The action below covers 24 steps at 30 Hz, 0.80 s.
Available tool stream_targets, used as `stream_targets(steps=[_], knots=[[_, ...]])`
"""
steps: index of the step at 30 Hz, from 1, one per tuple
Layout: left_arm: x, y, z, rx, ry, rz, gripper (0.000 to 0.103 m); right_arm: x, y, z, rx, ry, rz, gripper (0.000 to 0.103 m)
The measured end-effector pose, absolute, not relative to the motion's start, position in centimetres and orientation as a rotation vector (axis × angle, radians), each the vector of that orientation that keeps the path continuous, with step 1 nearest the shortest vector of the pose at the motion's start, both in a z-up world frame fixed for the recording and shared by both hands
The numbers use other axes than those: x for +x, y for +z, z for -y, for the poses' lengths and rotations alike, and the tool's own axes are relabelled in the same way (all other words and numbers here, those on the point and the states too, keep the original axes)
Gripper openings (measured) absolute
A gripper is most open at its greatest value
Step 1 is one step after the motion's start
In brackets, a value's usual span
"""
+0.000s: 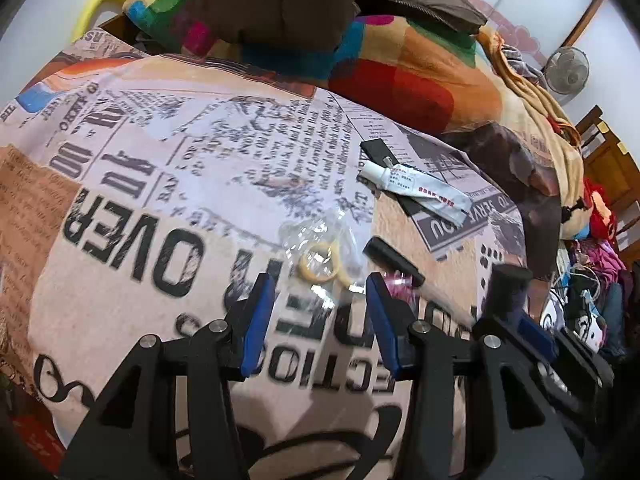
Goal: Collect trash
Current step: 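Grasp the purple tube with the right tool while the left tool grasps the clear bag with yellow ring, then carry the purple tube and clear bag over the white bin with both tools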
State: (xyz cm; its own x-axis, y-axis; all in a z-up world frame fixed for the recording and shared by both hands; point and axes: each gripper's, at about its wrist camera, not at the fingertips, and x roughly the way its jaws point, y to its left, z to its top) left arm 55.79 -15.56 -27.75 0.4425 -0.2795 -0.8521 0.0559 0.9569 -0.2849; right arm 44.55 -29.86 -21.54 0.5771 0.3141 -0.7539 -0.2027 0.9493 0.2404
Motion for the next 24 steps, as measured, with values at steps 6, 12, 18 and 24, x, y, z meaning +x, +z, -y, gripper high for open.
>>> stream_targets(steps=[6,12,18,24], knots=[[56.8,-28.5,17.6,-0.148,-0.170,-1.087,0.047,44.7,-21.5,31.0,0.170,0.299,-0.901,0.024],[57.2,-28.6,18.0,-0.113,-0.136,-1.062,0.047,44.5,-21.3,31.3,0.189,0.300,-0.890,0.024],[57.2,-28.6,18.3,-0.047,-0.126,-1.039,0.024,44.5,-21.4,31.4,0.196,0.297,-0.894,0.024],[55.7,-28.2,17.5,-0.027,-0.149,-1.033,0.023,44.4,-21.1,31.2,0.196,0.295,-0.891,0.024]])
